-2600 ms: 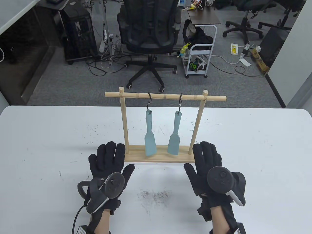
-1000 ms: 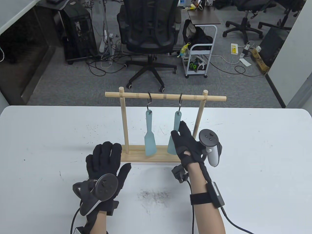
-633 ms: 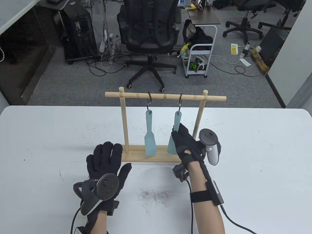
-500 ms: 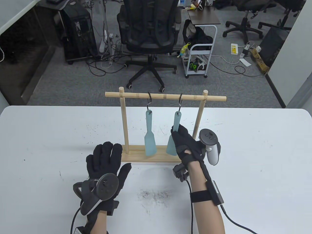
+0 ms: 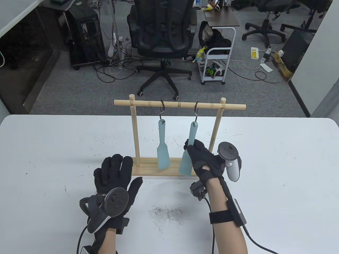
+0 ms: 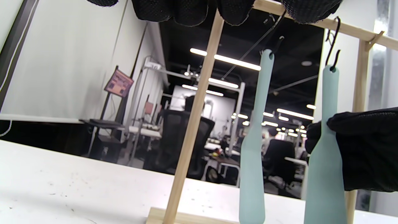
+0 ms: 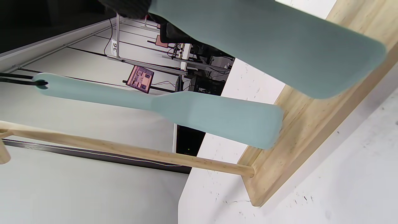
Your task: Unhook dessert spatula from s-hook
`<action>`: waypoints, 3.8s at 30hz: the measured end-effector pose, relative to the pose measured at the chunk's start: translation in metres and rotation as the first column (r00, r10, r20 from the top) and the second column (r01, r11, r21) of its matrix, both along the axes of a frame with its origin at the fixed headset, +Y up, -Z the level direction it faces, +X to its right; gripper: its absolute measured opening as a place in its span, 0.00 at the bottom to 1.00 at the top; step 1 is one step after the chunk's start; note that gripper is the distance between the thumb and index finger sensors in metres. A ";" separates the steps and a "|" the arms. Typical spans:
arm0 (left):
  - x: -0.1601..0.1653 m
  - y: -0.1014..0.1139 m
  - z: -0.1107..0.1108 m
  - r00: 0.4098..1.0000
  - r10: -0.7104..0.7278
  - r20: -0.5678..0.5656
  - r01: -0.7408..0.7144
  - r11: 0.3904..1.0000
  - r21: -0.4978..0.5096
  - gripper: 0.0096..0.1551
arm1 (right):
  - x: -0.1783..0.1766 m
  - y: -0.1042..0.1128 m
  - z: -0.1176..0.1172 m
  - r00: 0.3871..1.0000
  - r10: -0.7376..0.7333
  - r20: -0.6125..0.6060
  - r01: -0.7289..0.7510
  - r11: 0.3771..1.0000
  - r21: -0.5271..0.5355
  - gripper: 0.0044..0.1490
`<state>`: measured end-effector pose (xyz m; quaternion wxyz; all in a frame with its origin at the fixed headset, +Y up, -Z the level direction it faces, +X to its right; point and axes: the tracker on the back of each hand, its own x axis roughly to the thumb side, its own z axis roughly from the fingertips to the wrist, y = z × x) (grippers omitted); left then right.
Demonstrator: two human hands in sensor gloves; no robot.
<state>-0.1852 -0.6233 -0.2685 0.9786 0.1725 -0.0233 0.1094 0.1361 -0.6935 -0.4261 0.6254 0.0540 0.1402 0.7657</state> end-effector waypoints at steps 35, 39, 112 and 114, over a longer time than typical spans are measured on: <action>0.000 -0.002 -0.001 1.000 0.012 0.011 -0.012 1.000 -0.005 0.46 | 0.001 0.039 0.041 0.996 0.029 -0.090 -0.024 0.998 0.054 0.35; 0.000 -0.002 -0.001 1.000 0.013 0.011 -0.012 1.000 -0.006 0.46 | 0.001 0.040 0.042 0.995 0.034 -0.098 -0.029 0.998 0.050 0.35; 0.010 -0.007 -0.006 0.999 -0.005 0.040 0.008 0.996 -0.086 0.45 | 0.131 -0.034 0.133 0.639 0.713 0.289 -0.725 0.684 -0.082 0.37; 0.010 -0.007 -0.006 0.999 -0.011 0.040 0.014 0.996 -0.087 0.45 | 0.130 -0.039 0.133 0.586 0.765 0.268 -0.768 0.630 -0.119 0.37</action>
